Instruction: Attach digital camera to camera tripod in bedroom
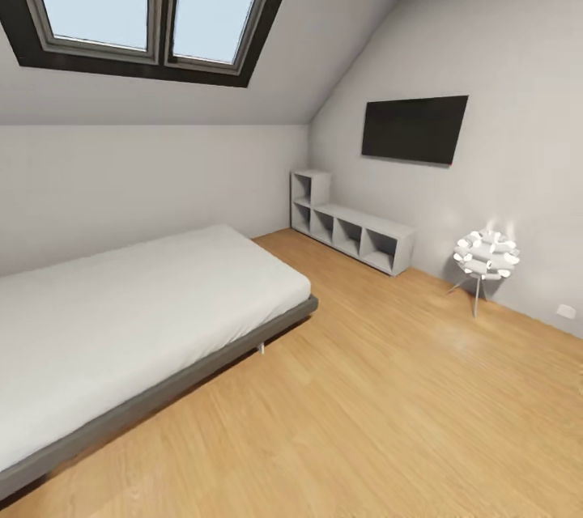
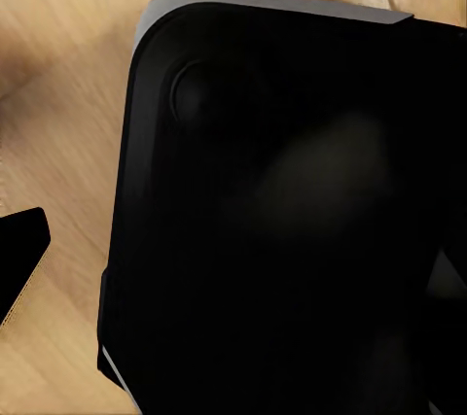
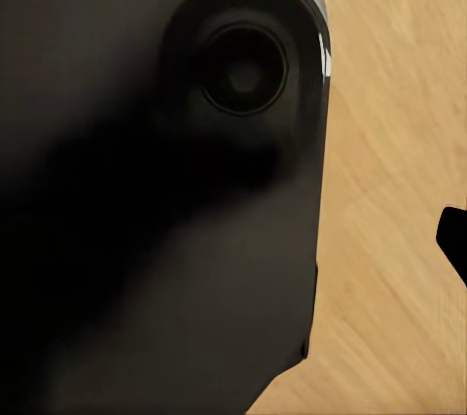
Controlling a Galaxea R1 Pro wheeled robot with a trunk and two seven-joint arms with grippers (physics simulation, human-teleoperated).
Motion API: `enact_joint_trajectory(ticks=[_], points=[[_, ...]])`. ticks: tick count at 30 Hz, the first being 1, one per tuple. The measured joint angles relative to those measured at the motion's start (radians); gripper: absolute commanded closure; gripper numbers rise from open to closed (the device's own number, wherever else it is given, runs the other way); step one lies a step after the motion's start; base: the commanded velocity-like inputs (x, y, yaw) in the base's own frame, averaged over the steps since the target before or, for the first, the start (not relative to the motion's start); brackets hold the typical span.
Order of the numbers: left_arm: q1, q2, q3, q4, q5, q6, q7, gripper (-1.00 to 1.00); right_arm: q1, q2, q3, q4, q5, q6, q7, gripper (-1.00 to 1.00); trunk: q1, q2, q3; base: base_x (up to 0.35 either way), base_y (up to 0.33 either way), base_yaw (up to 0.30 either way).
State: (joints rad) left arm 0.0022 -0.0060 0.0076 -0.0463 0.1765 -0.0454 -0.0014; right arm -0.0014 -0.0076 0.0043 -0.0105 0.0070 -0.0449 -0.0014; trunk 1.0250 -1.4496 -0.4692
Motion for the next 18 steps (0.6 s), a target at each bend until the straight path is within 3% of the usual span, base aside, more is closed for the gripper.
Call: enact_joint_trajectory(ticks=[18], points=[[0.000, 0.000, 0.000, 0.000, 0.000, 0.000, 0.000, -1.00, 0.000, 0.000, 0.000, 0.000, 0.000, 0.000, 0.000, -1.00, 0.000, 0.000, 0.000, 0.000, 0.000, -0.262]])
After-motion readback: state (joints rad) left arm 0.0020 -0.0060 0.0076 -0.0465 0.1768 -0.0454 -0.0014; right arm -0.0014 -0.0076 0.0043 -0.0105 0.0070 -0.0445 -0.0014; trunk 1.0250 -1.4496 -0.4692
